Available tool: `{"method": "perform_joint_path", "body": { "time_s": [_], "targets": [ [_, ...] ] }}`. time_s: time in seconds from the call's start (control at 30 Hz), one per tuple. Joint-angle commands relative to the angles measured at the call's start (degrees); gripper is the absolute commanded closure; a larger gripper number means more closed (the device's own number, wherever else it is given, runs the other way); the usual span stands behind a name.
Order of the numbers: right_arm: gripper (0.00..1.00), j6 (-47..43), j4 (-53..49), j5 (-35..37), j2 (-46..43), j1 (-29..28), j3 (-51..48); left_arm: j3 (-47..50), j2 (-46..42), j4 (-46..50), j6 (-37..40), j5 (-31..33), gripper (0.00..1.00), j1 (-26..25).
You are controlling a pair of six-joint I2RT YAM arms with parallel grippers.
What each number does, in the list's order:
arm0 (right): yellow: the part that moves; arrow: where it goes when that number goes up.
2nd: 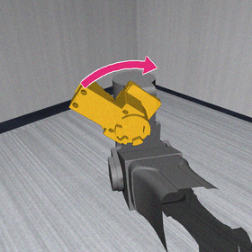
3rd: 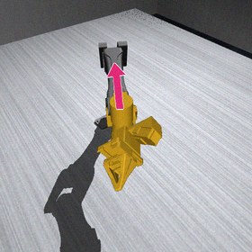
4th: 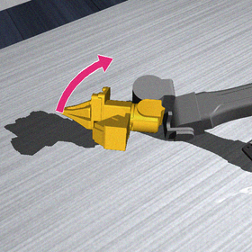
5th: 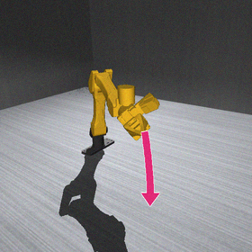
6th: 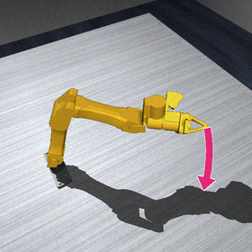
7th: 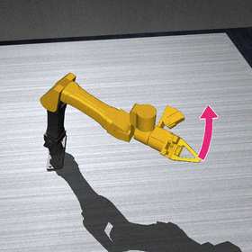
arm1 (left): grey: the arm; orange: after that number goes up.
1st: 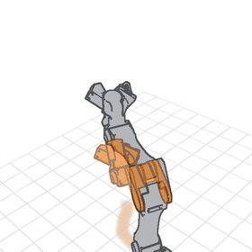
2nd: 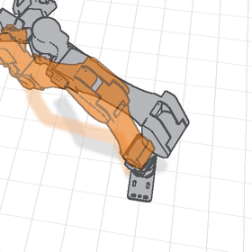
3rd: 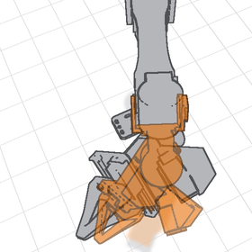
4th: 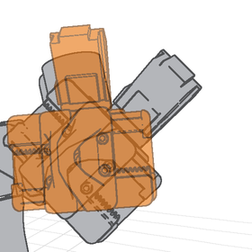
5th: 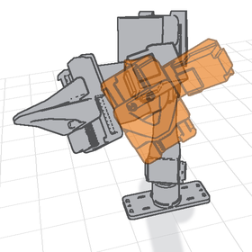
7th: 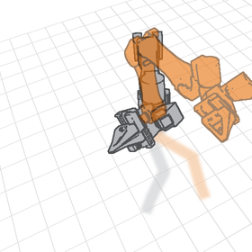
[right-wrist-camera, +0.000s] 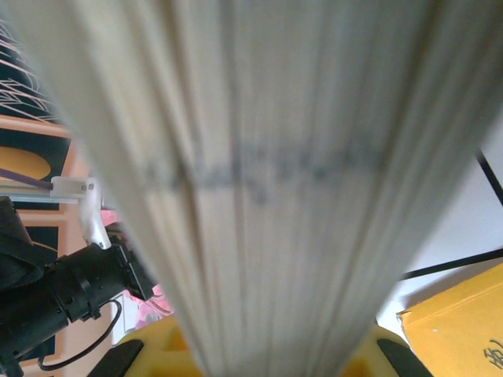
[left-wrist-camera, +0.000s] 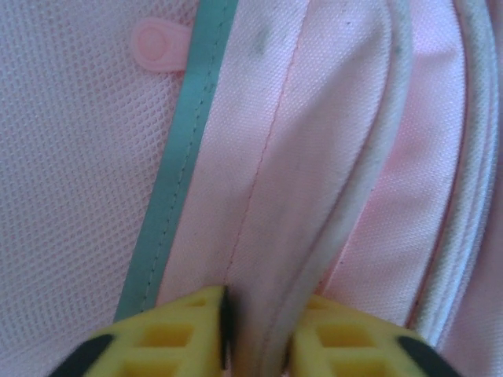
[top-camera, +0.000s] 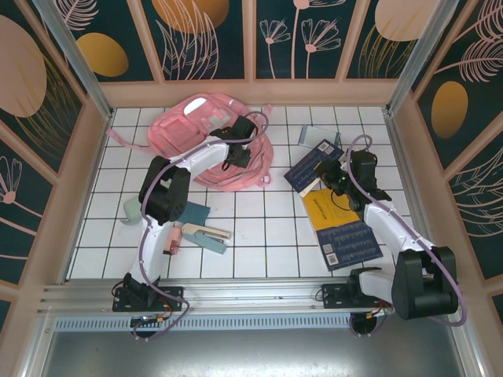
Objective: Pack the student bag
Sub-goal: Open the student bag at the top-center of the table.
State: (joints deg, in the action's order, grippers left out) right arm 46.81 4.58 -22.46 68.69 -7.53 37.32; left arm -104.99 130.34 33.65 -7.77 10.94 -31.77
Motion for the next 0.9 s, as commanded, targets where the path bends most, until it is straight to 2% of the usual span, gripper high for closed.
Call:
{"method": "perform_joint_path", "body": {
  "time_s": [0.0, 0.07, 0.2, 0.37, 0.47, 0.53, 0.73, 0.87],
  "targets": [
    [1.0, -0.15, 3.62, -1.96, 0.24, 0.31, 0.03, 2.66, 3.58, -1.85, 0.17, -1.09, 0.89, 1.1],
    [1.0, -0.47, 3.13, -2.02, 0.06, 0.32, 0.36, 4.47, 1.67, -4.49, 0.05, -3.44, 1.0, 1.1],
    [1.0, -0.94, 2.37, -2.04, -1.06, 0.32, 1.08, 3.29, -1.89, -6.27, 0.11, -5.22, 1.0, 1.27],
    [1.0, -1.72, 0.17, -0.94, -2.55, 0.32, 2.65, -4.01, -5.17, -3.65, 1.27, -4.5, 1.0, 1.36],
    [1.0, -2.51, -5.47, 2.49, -2.07, 0.28, 5.73, -9.28, -7.05, -1.38, 0.92, -6.48, 1.0, 1.42],
    [1.0, -3.27, -6.09, 2.26, -2.44, 0.39, 6.26, -13.58, -7.39, 0.87, 0.63, -8.57, 1.0, 1.45],
    [1.0, -2.41, -1.47, -8.29, -0.63, 0.44, 7.58, -23.86, -9.18, 5.27, -0.83, -16.8, 1.0, 1.71],
    [1.0, 0.78, 6.14, -15.47, 1.68, 0.15, 8.05, -24.1, -12.87, 2.6, -1.45, -27.36, 1.0, 2.63]
  ]
}}
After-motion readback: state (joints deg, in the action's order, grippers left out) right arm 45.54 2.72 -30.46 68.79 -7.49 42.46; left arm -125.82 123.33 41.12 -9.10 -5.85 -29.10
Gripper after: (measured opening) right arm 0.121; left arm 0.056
